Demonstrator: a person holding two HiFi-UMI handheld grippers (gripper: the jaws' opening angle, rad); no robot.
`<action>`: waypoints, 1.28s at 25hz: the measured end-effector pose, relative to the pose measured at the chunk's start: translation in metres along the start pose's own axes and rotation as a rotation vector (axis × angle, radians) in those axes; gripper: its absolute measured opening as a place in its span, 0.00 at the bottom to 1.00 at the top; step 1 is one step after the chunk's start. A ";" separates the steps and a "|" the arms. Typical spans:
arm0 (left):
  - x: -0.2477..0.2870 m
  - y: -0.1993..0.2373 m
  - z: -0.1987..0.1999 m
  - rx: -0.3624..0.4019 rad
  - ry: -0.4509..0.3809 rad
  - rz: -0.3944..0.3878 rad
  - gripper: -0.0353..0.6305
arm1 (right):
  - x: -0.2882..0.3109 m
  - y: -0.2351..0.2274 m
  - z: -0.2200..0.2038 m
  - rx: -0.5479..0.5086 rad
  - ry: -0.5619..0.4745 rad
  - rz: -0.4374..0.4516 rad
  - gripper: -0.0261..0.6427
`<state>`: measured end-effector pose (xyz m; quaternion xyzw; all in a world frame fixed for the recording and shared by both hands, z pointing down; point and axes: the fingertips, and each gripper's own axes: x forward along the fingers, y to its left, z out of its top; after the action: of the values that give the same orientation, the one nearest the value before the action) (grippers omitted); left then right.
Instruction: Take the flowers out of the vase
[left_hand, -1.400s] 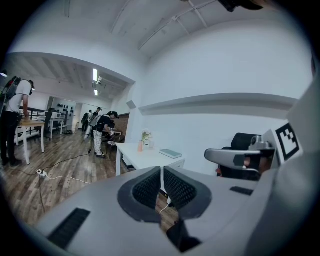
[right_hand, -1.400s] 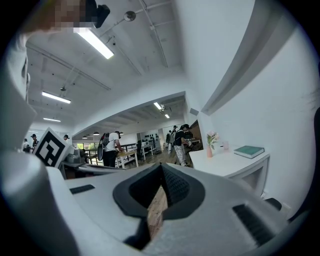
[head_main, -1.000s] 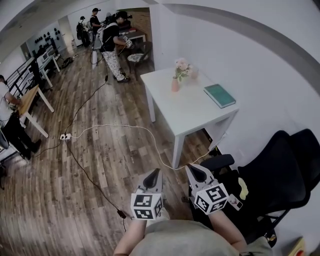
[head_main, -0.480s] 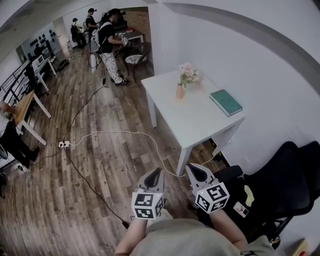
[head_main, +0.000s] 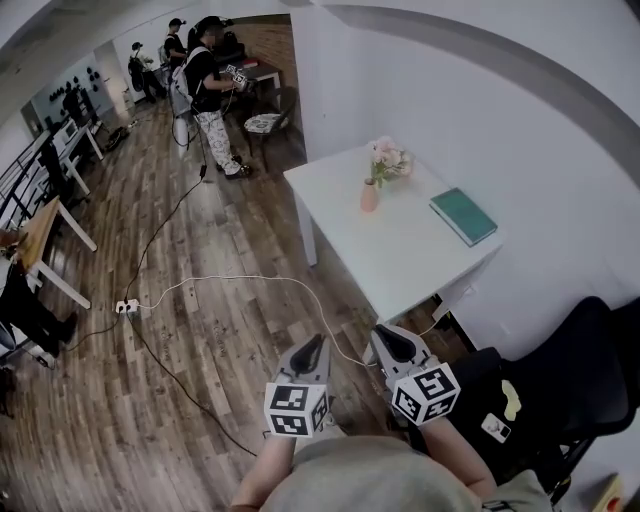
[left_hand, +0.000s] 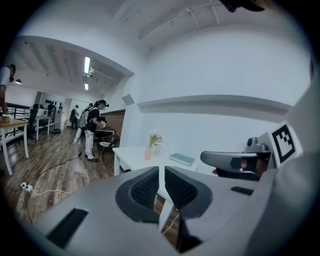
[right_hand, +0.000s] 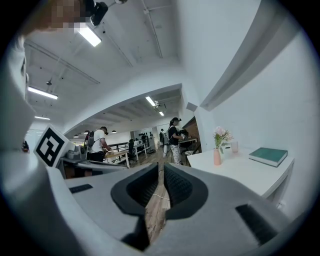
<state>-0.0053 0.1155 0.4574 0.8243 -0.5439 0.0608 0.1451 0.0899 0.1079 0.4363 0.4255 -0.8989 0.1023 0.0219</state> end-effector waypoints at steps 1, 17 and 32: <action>0.004 0.007 0.003 0.002 0.000 -0.005 0.09 | 0.008 0.000 0.001 0.000 -0.001 -0.004 0.09; 0.066 0.095 0.030 0.021 -0.004 -0.069 0.15 | 0.118 -0.014 0.010 0.001 -0.012 -0.055 0.14; 0.101 0.135 0.036 0.012 0.014 -0.074 0.23 | 0.173 -0.046 0.015 0.027 -0.007 -0.090 0.20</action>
<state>-0.0902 -0.0341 0.4724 0.8444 -0.5114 0.0643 0.1460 0.0159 -0.0545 0.4512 0.4664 -0.8773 0.1116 0.0176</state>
